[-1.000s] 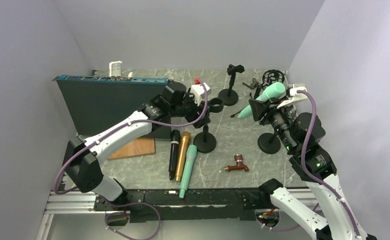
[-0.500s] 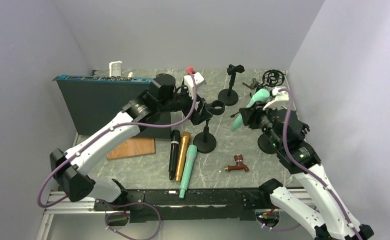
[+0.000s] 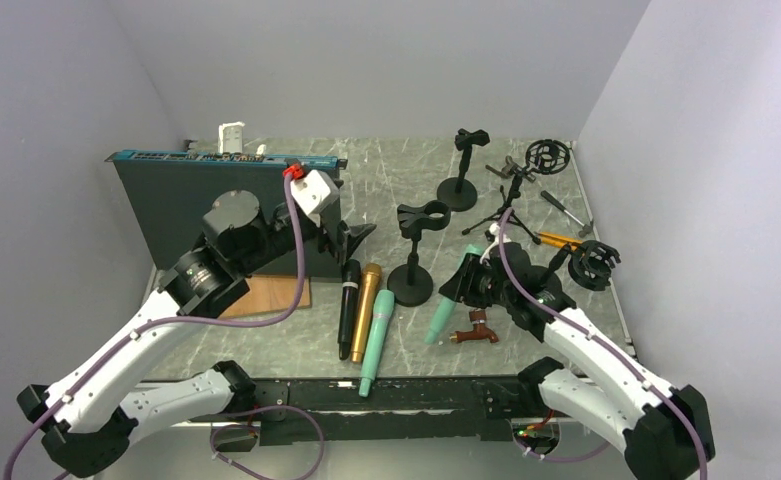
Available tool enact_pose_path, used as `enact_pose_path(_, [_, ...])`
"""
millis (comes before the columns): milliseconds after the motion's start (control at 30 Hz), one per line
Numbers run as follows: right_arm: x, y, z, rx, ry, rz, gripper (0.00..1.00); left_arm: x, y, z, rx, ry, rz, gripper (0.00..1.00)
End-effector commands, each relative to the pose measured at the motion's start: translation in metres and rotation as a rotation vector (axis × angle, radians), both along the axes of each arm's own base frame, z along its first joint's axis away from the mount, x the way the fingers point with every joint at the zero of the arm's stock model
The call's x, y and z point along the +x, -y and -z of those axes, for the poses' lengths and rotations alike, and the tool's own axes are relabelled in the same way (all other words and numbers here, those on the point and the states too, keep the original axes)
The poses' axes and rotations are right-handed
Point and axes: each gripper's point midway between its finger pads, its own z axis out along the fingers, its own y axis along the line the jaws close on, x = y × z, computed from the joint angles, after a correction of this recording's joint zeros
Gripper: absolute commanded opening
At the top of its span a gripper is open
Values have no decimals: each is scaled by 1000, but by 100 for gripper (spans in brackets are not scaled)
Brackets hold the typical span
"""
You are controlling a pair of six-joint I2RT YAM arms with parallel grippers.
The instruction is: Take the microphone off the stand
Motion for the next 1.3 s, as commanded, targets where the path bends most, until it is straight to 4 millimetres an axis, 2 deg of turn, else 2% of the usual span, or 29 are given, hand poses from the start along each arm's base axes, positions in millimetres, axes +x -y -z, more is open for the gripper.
enact_pose_path(0, [8, -23, -4, 101, -28, -38, 1, 13, -18, 1, -16, 66, -120, 99])
enact_pose_path(67, [10, -25, 8, 77, -71, -44, 5, 11, -20, 1, -10, 71, -122, 99])
enact_pose_path(133, [14, -24, 16, 54, -89, -29, 14, 11, -26, 0, -7, 79, -147, 99])
enact_pose_path(300, [20, -13, 36, -5, -125, 41, 23, 5, -33, -5, -29, 112, -162, 99])
enact_pose_path(400, [20, -9, 43, -13, -135, 78, 35, 1, -32, -5, -32, 121, -152, 99])
enact_pose_path(533, [21, -5, 46, -28, -136, 99, 50, 3, -31, -1, -29, 118, -166, 99])
enact_pose_path(733, [20, 0, 35, -42, -120, 112, 69, 2, -30, 0, -25, 123, -167, 99])
enact_pose_path(800, [21, 1, 25, -39, -97, 107, 72, 2, -31, 0, -23, 127, -172, 100])
enact_pose_path(867, [24, -2, 4, -20, -43, 87, 75, 1, -32, -1, -27, 133, -178, 99])
enact_pose_path(1100, [32, -20, -108, 162, 215, 8, 99, -1, -33, -3, -31, 142, -178, 99])
enact_pose_path(1267, [42, -38, -168, 295, 314, -19, 99, -2, -32, -2, -26, 143, -174, 99])
